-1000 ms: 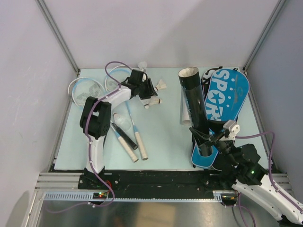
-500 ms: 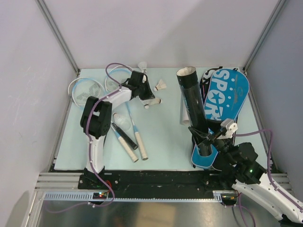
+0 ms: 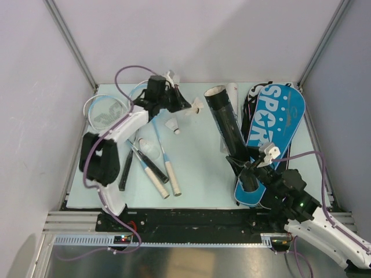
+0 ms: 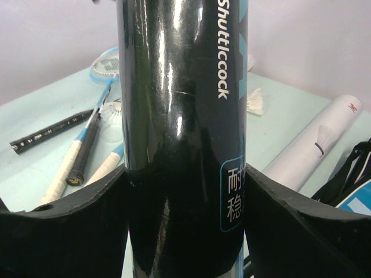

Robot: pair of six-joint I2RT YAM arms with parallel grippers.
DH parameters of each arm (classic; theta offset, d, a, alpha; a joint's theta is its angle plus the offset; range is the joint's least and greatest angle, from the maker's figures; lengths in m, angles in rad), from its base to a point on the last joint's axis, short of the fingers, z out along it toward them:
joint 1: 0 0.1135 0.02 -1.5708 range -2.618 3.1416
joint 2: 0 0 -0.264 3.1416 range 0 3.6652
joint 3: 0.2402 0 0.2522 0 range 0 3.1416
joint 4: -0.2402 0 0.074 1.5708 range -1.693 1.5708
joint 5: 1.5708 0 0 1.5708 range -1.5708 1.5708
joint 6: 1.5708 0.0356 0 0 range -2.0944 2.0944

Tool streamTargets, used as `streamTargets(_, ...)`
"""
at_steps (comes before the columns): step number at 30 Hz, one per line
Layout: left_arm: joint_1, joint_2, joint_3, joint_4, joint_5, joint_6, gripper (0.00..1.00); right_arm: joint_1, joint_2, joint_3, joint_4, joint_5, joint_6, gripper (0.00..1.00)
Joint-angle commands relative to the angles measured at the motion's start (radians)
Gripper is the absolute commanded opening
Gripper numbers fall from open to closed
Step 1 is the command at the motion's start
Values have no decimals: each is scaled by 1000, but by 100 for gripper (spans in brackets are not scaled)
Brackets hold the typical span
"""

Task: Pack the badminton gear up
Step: Pick up the shuttlecock at the center of the board, then place the shuttlecock at the shuttle tube.

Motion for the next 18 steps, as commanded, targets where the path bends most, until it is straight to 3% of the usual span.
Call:
streamTargets(1,26,-219,-49,46,77,16,0,4,11,50,13,-1,-69,31)
streamTargets(10,189,-549,-261,18,215,41,0,5,57,-8,61,-71,-173,32)
streamTargets(18,303,-834,-263,-268,260,204,0,23,221,-8,127,-145,-321,34)
